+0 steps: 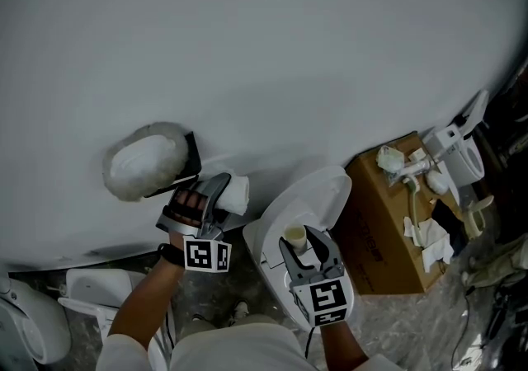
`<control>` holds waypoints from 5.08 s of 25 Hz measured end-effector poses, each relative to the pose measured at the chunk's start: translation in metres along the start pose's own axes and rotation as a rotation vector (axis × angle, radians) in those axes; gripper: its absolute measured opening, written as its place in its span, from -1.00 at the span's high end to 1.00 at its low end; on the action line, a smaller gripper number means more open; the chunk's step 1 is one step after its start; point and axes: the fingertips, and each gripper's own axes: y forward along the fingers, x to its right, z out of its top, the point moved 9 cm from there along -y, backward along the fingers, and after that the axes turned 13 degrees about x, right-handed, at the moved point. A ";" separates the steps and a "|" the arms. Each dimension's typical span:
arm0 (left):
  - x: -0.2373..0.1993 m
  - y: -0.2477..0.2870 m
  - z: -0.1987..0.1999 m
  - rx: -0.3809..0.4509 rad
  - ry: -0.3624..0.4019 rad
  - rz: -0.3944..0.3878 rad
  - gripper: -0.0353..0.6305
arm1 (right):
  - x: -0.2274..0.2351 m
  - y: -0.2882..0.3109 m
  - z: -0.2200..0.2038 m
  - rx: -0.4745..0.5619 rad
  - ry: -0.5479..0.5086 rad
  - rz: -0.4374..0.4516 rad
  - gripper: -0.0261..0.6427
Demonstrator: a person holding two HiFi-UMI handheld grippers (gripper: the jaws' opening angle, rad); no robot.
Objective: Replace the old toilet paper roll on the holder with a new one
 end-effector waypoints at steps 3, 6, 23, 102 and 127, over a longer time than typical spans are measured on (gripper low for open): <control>-0.004 0.005 -0.005 -0.036 0.002 0.013 -0.09 | 0.002 0.002 0.001 0.003 -0.003 0.009 0.34; -0.006 0.008 -0.009 -0.073 0.007 0.016 -0.09 | 0.002 0.005 0.001 0.009 0.000 0.023 0.34; 0.000 0.013 -0.031 -0.270 0.079 -0.029 -0.09 | 0.004 0.003 -0.007 0.025 0.028 0.062 0.34; -0.002 -0.089 -0.073 -0.353 -0.066 0.087 0.03 | -0.062 -0.036 0.013 0.026 -0.028 0.040 0.34; -0.015 -0.101 -0.069 -0.209 -0.291 -0.024 -0.21 | -0.110 -0.029 0.038 -0.013 -0.059 -0.014 0.34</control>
